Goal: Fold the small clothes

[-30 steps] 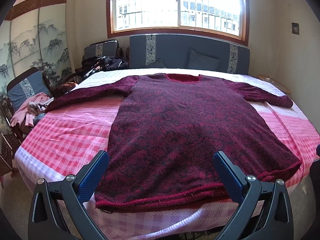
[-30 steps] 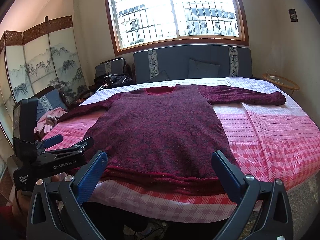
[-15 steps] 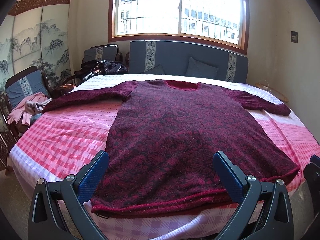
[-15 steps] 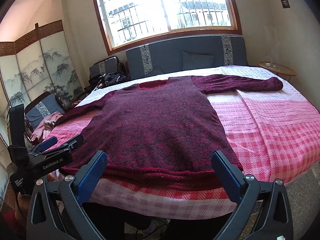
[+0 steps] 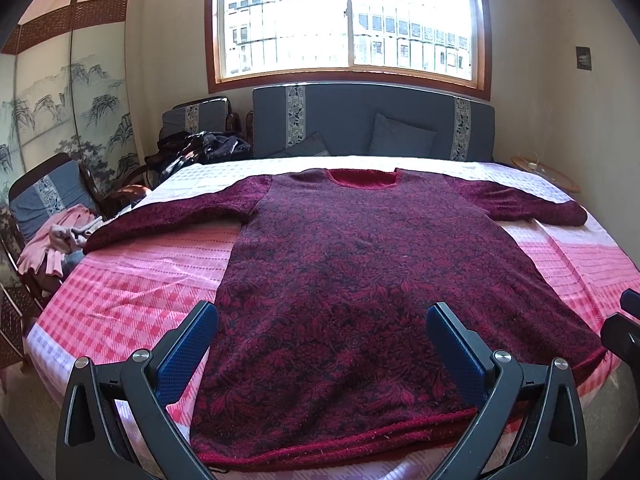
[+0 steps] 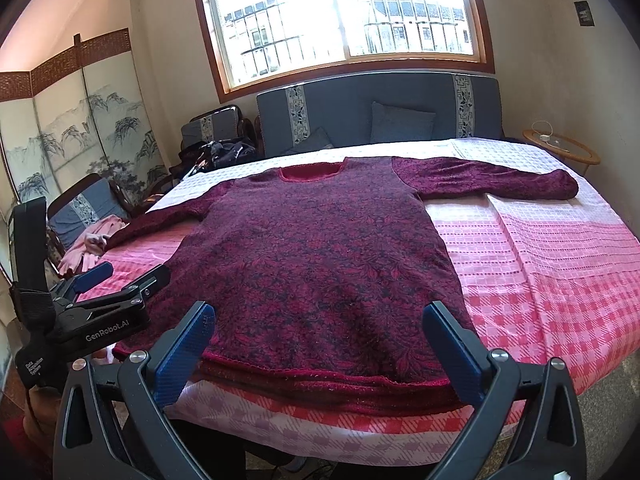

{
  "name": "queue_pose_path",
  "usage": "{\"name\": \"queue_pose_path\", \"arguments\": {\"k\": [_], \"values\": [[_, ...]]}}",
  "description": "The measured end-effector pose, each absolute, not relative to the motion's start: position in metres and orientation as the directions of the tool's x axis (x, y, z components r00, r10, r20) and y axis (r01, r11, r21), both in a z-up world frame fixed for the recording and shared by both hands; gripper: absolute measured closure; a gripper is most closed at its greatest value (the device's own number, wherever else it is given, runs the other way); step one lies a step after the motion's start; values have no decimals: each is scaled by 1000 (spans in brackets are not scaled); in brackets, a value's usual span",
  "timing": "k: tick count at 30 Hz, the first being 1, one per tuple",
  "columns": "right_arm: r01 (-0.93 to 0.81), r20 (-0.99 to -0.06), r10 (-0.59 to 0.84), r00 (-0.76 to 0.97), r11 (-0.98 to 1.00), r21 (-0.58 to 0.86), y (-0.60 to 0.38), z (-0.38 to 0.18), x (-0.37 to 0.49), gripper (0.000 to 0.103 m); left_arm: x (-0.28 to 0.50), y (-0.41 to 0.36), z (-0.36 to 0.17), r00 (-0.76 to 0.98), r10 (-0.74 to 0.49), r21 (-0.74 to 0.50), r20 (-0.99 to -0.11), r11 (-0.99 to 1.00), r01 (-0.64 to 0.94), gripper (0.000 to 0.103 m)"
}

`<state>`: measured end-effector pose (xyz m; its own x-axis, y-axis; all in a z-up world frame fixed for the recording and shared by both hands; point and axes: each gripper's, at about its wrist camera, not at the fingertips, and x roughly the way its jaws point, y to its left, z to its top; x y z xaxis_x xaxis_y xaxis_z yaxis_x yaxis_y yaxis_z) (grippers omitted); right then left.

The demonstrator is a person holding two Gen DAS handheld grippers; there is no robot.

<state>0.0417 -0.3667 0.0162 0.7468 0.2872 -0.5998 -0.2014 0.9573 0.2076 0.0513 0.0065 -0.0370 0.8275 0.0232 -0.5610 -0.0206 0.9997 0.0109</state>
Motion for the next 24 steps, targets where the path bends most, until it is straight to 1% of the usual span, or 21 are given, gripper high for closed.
{"name": "queue_pose_path", "arguments": {"k": [9,24], "values": [[-221,-600,303,740,953,208,-361,25,78,0,83,2,-29,825,26,21,-564,1000,-18,0],[-215,-635,299,712,954,208,-357,13,150,0,150,-1,-34,808,42,34,-588,999,-27,0]]}}
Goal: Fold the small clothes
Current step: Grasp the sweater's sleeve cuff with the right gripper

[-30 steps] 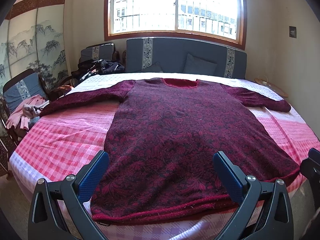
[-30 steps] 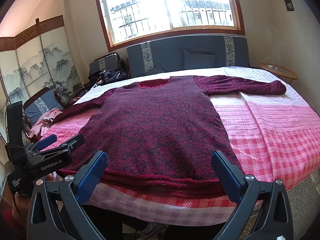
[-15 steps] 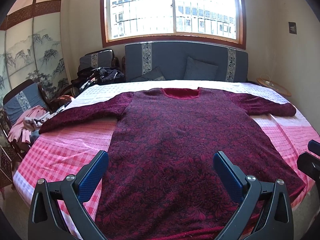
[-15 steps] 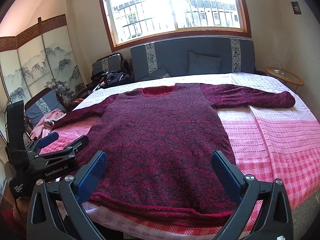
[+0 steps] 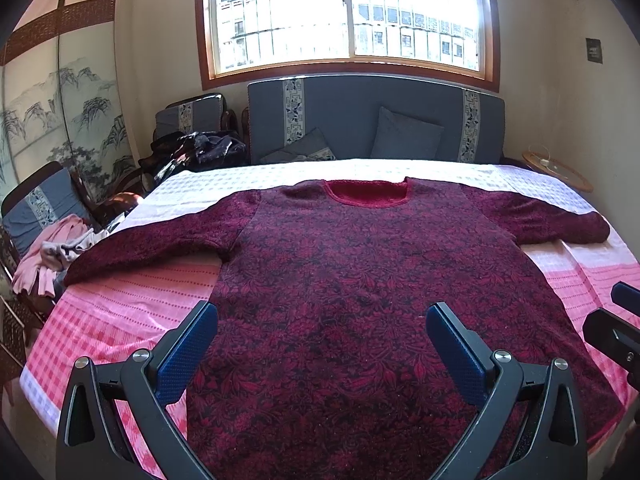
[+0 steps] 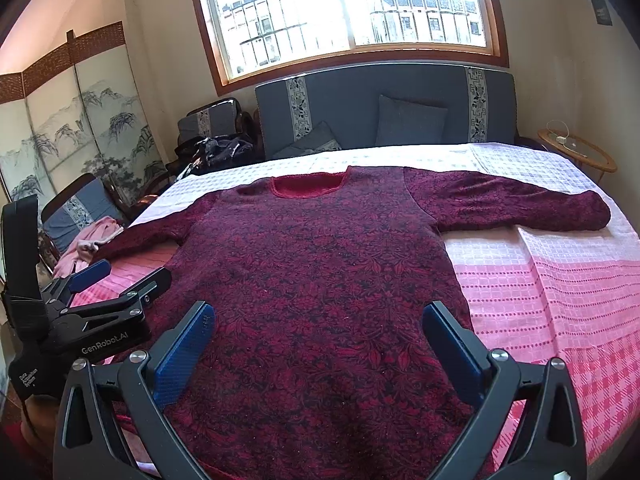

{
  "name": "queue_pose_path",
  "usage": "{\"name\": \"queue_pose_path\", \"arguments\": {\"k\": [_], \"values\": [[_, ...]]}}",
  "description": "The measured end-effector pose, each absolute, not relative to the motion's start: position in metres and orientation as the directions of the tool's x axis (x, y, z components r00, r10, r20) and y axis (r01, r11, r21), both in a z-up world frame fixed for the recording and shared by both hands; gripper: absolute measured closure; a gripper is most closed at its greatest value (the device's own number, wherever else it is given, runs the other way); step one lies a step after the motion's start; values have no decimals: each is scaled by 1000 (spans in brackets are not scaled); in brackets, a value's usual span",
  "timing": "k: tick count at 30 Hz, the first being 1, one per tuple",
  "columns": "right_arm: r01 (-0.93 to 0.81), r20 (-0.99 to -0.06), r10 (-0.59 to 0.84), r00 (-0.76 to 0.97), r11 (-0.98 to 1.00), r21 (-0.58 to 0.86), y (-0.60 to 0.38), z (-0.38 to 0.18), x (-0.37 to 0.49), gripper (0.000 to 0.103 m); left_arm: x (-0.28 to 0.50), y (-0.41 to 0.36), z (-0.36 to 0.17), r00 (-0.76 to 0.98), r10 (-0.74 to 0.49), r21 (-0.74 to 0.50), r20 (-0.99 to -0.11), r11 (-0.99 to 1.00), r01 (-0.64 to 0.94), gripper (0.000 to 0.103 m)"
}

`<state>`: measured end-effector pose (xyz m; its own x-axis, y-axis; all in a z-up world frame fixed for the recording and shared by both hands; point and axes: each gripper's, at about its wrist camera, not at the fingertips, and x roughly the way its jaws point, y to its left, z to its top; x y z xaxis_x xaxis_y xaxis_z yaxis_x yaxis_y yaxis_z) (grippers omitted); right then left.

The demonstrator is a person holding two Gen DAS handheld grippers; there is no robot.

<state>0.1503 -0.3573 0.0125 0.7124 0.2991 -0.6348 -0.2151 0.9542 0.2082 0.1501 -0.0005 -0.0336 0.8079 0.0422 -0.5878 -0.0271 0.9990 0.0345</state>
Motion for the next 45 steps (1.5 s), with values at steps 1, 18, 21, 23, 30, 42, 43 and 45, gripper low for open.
{"name": "queue_pose_path", "arguments": {"k": [1,18,21,23,30,42,43,45], "values": [[-216,-637,299,711,954,206,-356,12,155,0,154,0,-35,806,40,31,-591,999,-27,0],[-209,-658,320,682,947,243,-383,-15,218,0,210,-10,-71,755,45,22,-654,999,-41,0],[-196,-636,350,687,933,302,-422,-18,231,0,212,-6,-82,773,62,20,-631,998,-63,0],[-134,-627,358,691,917,375,-465,-22,244,6,212,-1,-91,783,59,10,-619,998,-67,0],[275,-638,235,733,755,595,-665,-60,283,23,214,19,-104,778,20,-96,-628,990,-104,0],[478,-673,162,722,586,655,-809,-105,350,26,223,12,-112,739,46,-55,-672,992,-111,0],[474,-675,158,720,599,645,-809,-105,357,26,223,11,-112,736,50,-47,-675,993,-110,0],[461,-671,160,724,611,643,-808,-106,367,26,224,9,-113,730,54,-36,-681,994,-108,0]]}}
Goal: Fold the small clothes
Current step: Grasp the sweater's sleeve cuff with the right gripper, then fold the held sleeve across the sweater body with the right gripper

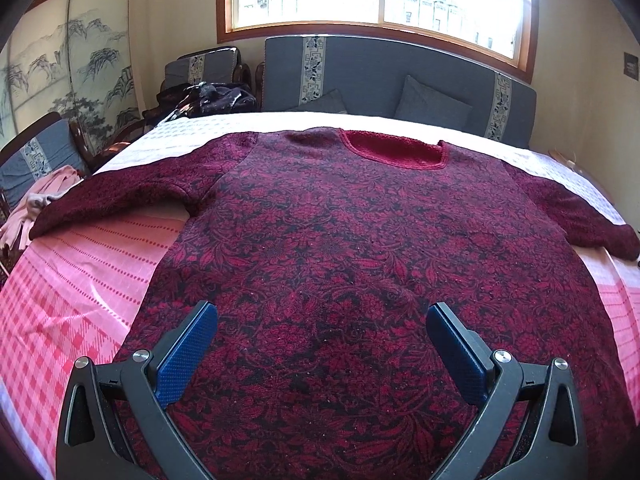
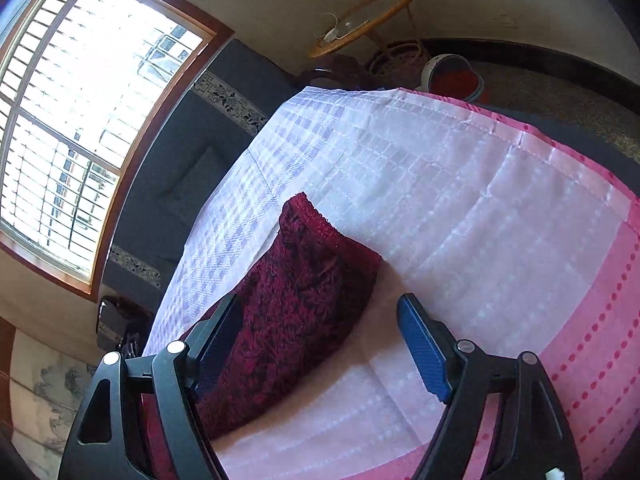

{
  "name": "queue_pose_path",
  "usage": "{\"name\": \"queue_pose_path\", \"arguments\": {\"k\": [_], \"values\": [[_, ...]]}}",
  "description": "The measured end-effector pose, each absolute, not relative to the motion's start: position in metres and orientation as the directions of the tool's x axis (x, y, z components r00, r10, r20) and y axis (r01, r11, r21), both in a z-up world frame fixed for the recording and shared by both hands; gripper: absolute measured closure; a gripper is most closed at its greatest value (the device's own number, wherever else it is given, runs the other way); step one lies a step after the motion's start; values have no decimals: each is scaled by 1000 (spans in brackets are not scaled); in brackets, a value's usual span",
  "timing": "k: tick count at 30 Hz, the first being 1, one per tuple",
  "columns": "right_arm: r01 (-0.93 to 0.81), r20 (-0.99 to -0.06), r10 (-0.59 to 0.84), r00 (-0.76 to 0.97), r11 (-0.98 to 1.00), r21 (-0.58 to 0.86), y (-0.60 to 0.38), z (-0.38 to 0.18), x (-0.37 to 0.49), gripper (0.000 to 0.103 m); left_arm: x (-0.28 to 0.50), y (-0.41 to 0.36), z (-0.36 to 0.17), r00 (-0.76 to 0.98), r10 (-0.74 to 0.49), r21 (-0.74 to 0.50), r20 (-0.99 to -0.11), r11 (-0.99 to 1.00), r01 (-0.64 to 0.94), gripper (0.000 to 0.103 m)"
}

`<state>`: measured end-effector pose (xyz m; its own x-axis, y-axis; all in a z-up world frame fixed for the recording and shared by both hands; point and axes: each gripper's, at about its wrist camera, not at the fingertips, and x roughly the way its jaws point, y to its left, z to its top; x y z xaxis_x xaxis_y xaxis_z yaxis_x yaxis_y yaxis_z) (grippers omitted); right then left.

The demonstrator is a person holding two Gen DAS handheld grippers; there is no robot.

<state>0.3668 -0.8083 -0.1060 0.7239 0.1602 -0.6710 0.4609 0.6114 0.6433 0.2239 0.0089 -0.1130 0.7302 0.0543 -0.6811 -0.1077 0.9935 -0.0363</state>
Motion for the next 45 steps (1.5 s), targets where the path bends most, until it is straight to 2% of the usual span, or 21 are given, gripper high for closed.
{"name": "queue_pose_path", "arguments": {"k": [2,4,5,8,11,17,21,27,36,45], "values": [[460,-676,175,716,611,645,-806,-111,372,42,225,9,-113,726,60,-32,-685,993,-112,0],[499,-712,160,684,609,616,-810,-119,375,87,226,10,-114,724,57,-37,-687,993,-113,0],[499,-706,166,689,598,628,-812,-122,376,90,226,11,-114,725,56,-40,-687,993,-115,0],[503,-699,151,699,591,631,-808,-115,372,90,226,13,-114,724,49,-55,-688,991,-119,0],[436,-652,163,741,621,651,-787,-91,369,90,225,18,-114,725,36,-82,-688,988,-127,0],[261,-572,275,773,683,682,-699,-39,385,90,225,35,-117,723,1,-168,-690,972,-162,0],[177,-546,354,759,696,696,-628,-27,399,90,224,48,-120,723,-19,-231,-690,953,-195,0],[87,-557,472,684,705,704,-517,-44,421,90,219,63,-122,730,-25,-294,-683,924,-243,0],[16,-576,613,541,677,736,-372,-84,432,90,215,63,-121,738,-26,-302,-674,921,-244,0],[0,-580,672,460,653,757,-303,-105,440,90,213,64,-119,743,-29,-313,-669,918,-245,0]]}}
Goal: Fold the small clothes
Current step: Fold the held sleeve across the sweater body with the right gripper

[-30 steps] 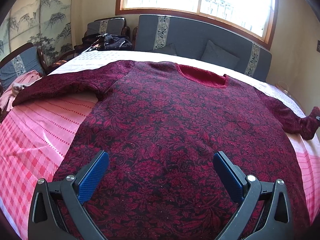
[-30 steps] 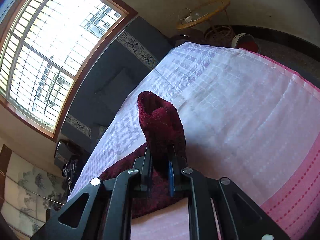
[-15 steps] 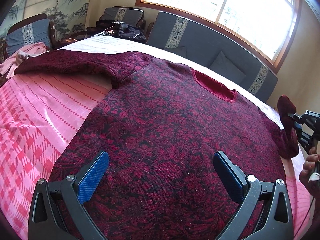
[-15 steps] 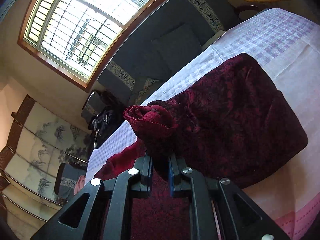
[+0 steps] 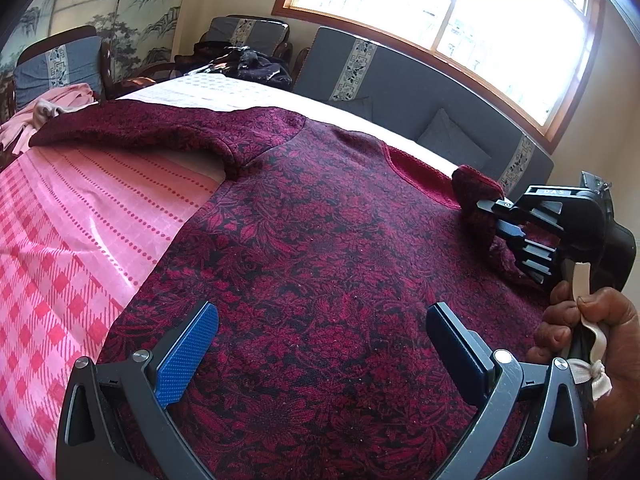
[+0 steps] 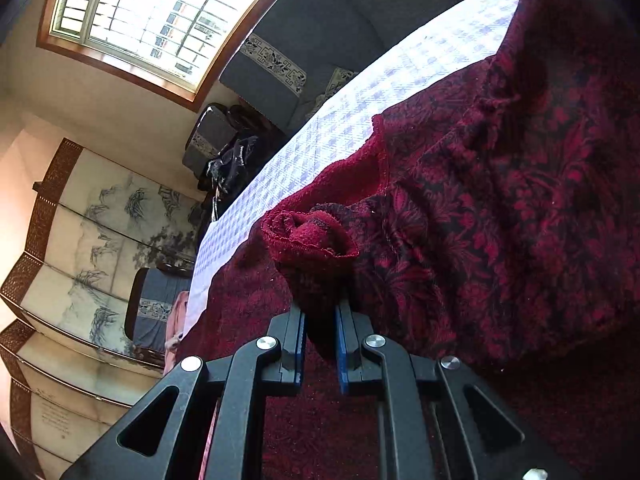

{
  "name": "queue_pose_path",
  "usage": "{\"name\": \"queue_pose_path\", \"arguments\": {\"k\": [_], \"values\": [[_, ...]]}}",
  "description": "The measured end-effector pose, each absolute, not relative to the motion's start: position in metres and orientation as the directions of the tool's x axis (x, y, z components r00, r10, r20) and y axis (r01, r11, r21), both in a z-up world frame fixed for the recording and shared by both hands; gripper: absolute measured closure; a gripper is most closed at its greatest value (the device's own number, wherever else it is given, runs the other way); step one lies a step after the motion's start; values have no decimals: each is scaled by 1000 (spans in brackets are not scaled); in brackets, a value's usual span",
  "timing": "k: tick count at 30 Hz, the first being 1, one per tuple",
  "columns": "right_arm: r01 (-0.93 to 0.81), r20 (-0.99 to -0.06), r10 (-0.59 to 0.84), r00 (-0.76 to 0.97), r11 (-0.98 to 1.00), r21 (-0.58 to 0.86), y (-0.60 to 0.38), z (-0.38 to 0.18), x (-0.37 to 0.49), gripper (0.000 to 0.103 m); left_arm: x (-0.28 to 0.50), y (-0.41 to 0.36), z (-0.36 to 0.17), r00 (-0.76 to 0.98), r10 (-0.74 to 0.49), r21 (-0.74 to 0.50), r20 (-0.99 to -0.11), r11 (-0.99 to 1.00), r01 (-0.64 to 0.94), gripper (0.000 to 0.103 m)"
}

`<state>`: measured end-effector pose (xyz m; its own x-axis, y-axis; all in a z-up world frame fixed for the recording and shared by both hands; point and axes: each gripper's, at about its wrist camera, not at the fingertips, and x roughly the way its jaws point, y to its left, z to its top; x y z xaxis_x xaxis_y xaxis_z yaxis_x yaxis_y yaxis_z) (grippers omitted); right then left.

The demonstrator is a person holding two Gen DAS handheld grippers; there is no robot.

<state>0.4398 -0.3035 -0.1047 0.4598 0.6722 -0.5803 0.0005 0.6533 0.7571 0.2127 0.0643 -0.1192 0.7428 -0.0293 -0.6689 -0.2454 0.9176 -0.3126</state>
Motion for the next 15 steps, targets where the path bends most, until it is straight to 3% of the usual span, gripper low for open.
{"name": "queue_pose_path", "arguments": {"k": [15], "values": [[-41,-582,707,402,649,760,-259,-109,449,90,212,64,-118,747,-30,-323,-665,912,-251,0]]}}
